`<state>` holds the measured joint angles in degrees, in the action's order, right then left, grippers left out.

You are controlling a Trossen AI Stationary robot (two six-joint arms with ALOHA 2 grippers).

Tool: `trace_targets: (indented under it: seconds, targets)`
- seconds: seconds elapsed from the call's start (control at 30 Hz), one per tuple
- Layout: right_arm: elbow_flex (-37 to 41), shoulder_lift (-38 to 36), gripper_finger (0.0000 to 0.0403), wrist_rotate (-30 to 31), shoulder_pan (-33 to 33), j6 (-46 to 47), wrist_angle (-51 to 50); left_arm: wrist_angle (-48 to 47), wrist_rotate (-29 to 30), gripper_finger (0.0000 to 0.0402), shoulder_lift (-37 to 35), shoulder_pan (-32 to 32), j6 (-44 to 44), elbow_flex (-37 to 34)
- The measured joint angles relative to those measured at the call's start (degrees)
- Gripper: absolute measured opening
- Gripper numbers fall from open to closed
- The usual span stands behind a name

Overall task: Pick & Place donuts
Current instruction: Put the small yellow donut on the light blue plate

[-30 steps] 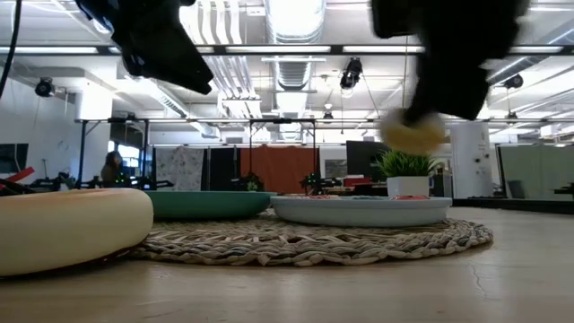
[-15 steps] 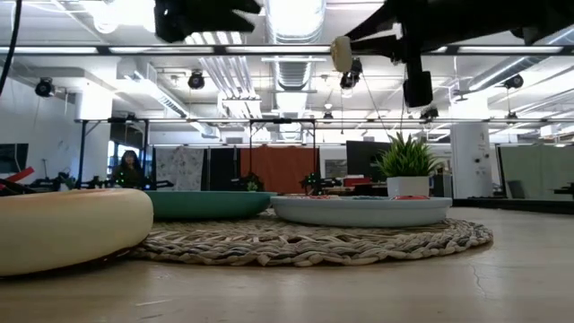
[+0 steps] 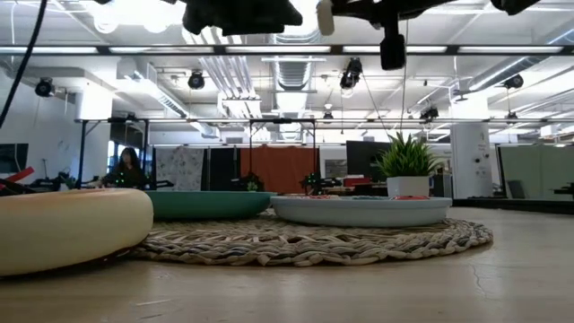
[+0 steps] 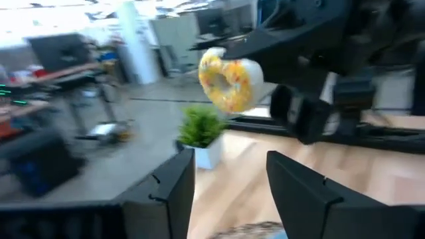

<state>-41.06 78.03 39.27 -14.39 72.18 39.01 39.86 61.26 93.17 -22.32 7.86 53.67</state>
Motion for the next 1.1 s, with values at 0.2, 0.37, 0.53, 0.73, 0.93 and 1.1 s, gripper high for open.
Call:
trace_targets:
  seconds: [0.2,0.37,0.53,0.73,0.93,1.1]
  targets:
    - [0.5,1.0,0.0013,-0.1,0.0,3.6,-0.1,0.2,-0.4,0.0167,4.2,1.1,4.3,7.3]
    - [0.7,1.1,0.0013,-0.1,0.0,3.8,0.2,0.0,0.0,0.0168,5.4,2.1,5.0,9.4]
    - [0.7,1.0,0.0013,-1.6,0.0,4.4,0.3,-0.3,-2.1,0.0168,5.3,3.2,4.3,9.0]
    - [0.8,0.9,0.0013,-1.6,0.0,5.6,0.2,-3.1,-6.8,0.0168,5.3,4.7,1.8,9.0]
    - [0.8,0.8,0.0013,-2.0,0.1,5.5,0.4,-4.0,-5.5,0.0167,5.3,6.2,1.2,8.9]
    - [0.8,0.7,0.0015,-2.0,0.1,5.4,0.3,-4.2,-5.3,0.0146,5.3,6.7,1.2,8.9]
